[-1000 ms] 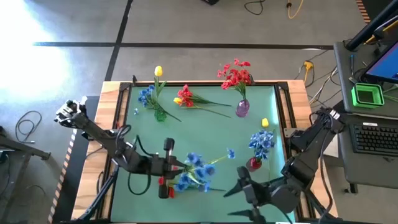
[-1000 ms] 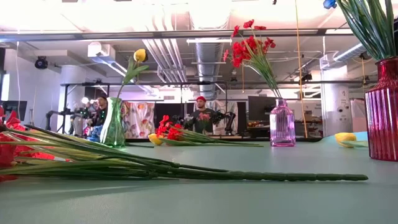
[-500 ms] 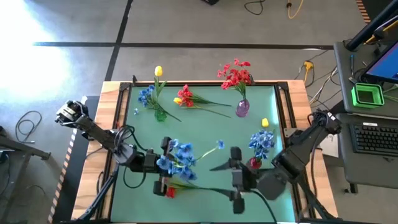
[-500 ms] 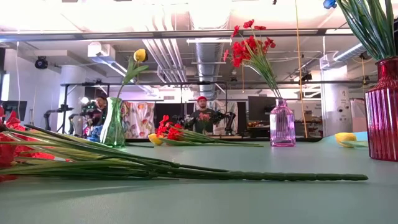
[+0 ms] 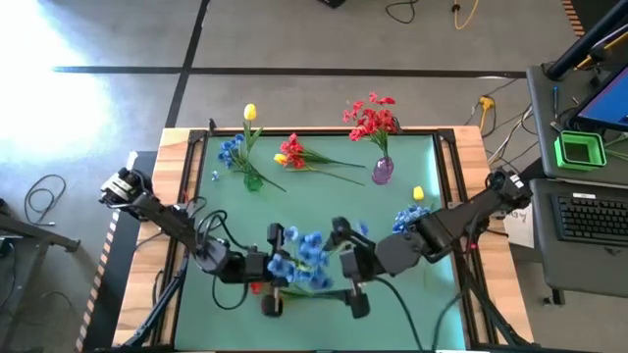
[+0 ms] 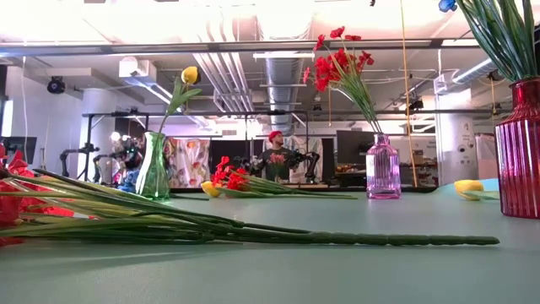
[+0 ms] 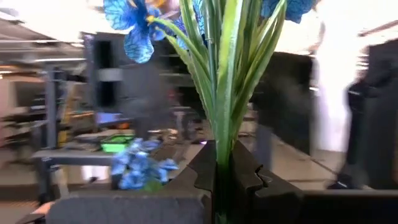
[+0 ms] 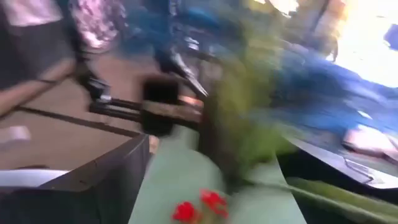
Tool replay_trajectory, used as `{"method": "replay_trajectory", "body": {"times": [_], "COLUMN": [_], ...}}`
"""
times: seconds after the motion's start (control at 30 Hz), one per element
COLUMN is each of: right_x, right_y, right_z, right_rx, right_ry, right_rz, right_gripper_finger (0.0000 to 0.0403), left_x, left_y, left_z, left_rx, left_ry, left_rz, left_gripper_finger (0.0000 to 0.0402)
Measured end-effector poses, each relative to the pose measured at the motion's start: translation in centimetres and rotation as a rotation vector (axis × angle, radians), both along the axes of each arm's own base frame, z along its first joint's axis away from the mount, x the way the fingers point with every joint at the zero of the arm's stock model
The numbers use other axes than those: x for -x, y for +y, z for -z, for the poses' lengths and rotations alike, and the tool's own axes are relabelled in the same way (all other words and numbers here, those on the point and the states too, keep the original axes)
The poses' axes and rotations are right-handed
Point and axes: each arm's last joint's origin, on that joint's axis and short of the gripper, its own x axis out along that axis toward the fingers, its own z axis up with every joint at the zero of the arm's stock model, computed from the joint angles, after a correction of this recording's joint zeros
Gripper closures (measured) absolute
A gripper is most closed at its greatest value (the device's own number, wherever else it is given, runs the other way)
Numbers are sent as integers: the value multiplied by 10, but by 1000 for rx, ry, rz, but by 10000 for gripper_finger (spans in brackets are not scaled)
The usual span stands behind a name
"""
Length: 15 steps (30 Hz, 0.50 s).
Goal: Sort flowers into vase by color
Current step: Put the bottom blue flower into the red vase
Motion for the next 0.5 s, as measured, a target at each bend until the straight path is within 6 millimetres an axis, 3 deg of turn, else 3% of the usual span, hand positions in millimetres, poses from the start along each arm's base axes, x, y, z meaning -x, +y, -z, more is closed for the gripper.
{"method": "replay_trajectory", "body": {"times": [0.23,0.5], "right_x": [-3,-18], "right_y": [-3,-10], "right_z": [-3,8], "right_rx": [11,-12], "right_ry": [-37,-4], "right_rz": [-22,22], "right_gripper_finger": [77,138], "left_x": [-5,-14], "left_y": [-2,3], "left_z": [5,10], "left_rx": [-9,-9], "left_ry": [15,-3], "left_rz": [-25,-55], "left_gripper_finger": [401,401]}}
